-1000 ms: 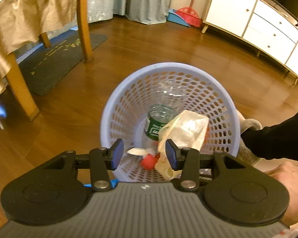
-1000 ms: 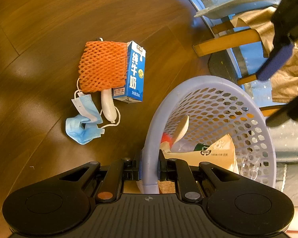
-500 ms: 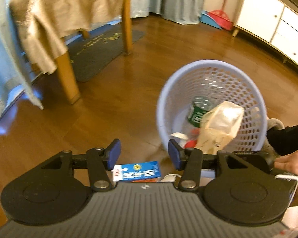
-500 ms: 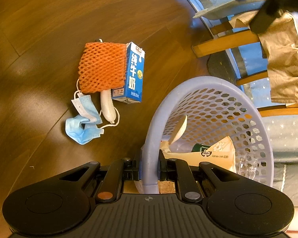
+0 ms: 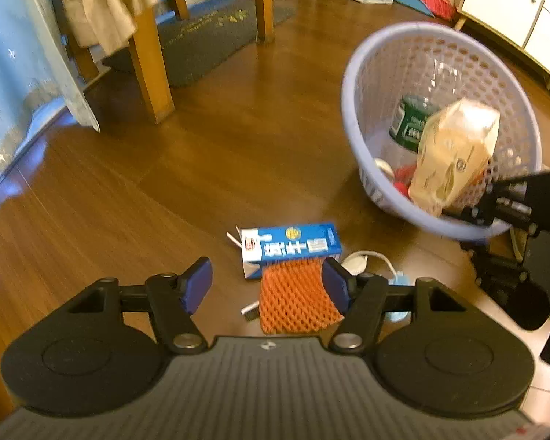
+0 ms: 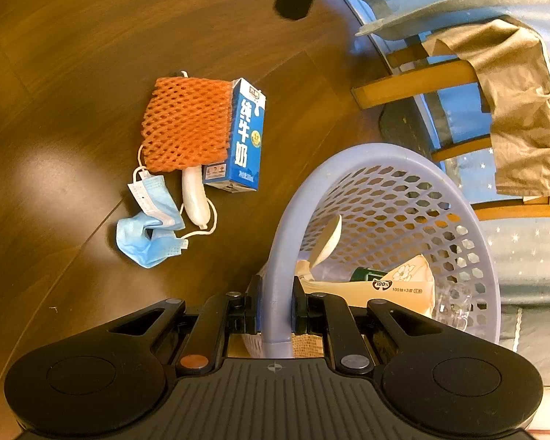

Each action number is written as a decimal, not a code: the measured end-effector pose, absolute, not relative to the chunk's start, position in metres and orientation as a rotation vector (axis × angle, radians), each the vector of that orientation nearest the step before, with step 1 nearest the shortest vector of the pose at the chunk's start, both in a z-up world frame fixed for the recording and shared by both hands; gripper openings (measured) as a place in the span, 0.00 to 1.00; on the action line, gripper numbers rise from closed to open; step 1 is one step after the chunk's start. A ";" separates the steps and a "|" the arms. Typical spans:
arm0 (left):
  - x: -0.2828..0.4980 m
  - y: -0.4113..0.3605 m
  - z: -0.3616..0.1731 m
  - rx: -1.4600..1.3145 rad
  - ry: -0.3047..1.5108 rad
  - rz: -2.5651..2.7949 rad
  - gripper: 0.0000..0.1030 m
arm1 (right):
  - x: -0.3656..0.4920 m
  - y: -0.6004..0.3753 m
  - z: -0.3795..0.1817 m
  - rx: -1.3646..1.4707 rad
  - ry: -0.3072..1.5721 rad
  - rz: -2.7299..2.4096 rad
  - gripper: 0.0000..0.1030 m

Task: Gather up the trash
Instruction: 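Move the left gripper to the orange foam net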

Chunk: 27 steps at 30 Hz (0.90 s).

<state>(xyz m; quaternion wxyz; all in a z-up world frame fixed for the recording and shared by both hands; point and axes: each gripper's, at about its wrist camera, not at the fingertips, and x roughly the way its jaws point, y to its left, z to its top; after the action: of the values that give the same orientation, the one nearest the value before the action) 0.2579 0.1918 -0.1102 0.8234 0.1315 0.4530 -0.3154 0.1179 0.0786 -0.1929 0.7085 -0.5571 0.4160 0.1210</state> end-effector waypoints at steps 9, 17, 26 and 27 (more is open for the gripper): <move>0.253 0.183 -0.148 0.339 0.984 -0.731 0.62 | 0.118 0.076 -0.193 -1.249 0.917 0.258 0.10; 0.257 0.172 -0.183 0.380 1.025 -0.763 0.62 | 0.121 0.072 -0.195 -1.252 0.921 0.243 0.10; 0.277 0.154 -0.215 0.347 1.036 -0.787 0.62 | 0.124 0.069 -0.196 -1.246 0.931 0.237 0.10; 0.278 0.152 -0.218 0.342 1.037 -0.789 0.62 | 0.124 0.069 -0.195 -1.244 0.931 0.236 0.10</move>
<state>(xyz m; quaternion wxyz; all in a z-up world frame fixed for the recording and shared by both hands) 0.2784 0.1517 -0.2175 0.7818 0.1582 0.4800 -0.3653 0.1242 0.0690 -0.1952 0.7068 -0.5600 0.4190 0.1062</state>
